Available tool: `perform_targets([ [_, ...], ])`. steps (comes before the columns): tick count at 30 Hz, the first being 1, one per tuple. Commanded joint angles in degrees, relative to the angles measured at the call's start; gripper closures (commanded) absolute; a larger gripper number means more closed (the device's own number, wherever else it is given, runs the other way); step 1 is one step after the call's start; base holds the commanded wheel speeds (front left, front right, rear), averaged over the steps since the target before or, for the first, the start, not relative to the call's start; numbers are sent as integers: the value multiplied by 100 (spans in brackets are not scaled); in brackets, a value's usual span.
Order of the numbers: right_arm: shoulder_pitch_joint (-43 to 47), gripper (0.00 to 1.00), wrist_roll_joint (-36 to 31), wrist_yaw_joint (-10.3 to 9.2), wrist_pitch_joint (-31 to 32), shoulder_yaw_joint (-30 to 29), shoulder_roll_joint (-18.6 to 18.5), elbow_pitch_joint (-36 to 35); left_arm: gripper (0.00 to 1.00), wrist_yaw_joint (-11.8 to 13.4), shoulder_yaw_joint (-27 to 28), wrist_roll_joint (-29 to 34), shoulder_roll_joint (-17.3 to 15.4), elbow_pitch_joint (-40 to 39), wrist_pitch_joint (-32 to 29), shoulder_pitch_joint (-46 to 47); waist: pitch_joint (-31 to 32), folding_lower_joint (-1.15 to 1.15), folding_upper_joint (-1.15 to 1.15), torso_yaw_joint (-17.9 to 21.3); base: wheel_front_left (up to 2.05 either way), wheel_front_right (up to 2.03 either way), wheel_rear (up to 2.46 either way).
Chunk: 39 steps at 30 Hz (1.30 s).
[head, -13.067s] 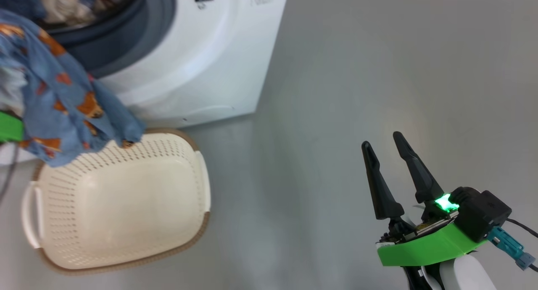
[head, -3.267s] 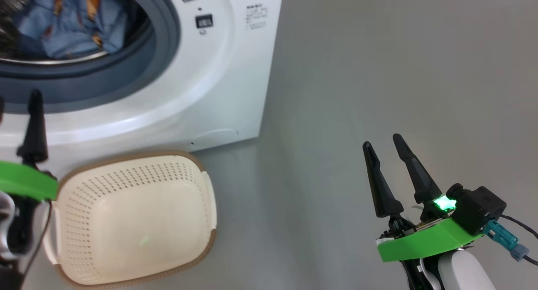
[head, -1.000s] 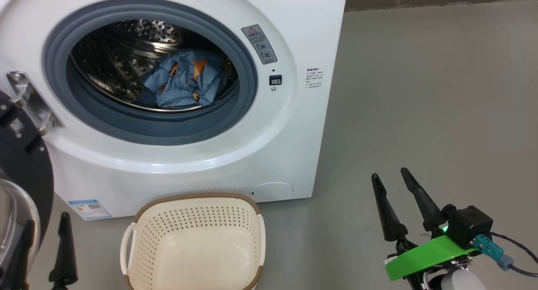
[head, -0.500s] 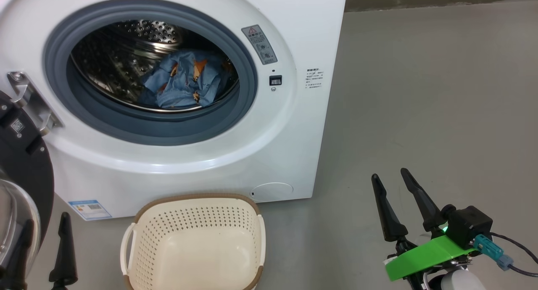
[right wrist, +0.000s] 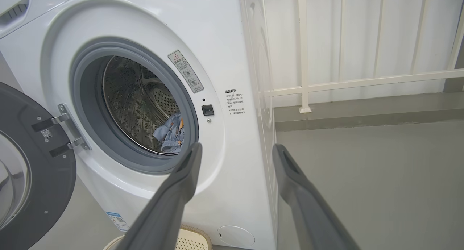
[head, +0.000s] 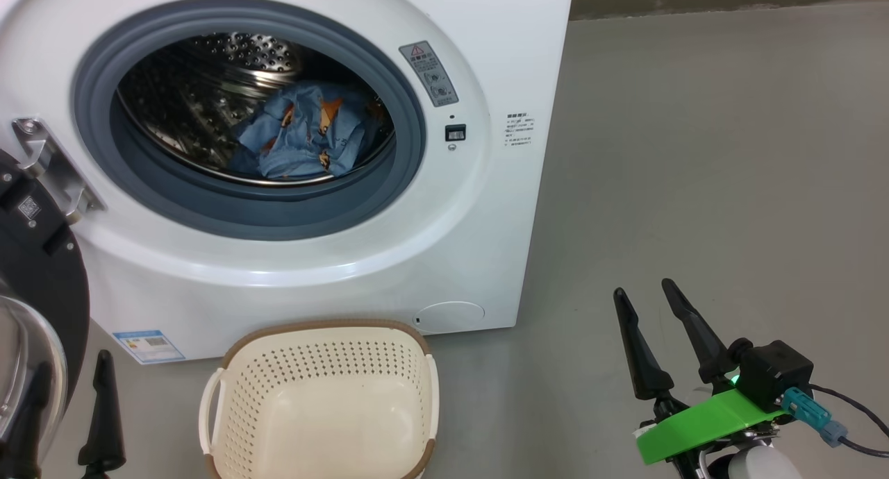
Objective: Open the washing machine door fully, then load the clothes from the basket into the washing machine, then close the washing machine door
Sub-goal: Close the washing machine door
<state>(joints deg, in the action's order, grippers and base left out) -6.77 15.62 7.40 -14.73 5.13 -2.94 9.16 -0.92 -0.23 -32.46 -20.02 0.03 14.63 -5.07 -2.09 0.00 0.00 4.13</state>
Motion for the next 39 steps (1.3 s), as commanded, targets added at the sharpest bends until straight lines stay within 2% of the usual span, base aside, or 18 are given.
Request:
perform_targets([
  [1, -103, 0, -73, 9, -27, 138, -3, -116, 0, 22, 265, 60, -171, -149, 37, 102, 5, 0, 0, 1, -36, 36, 0],
  [22, -83, 0, -50, 9, -27, 156, -28, -104, 0, -36, 283, 61, -159, -186, 37, 63, 35, 0, 0, 15, -133, 133, 0],
  [39, -72, 0, -36, 9, -27, 140, -37, -103, 0, -21, 253, 63, -167, -156, 37, 97, 18, 0, 0, -21, -18, 18, 0],
])
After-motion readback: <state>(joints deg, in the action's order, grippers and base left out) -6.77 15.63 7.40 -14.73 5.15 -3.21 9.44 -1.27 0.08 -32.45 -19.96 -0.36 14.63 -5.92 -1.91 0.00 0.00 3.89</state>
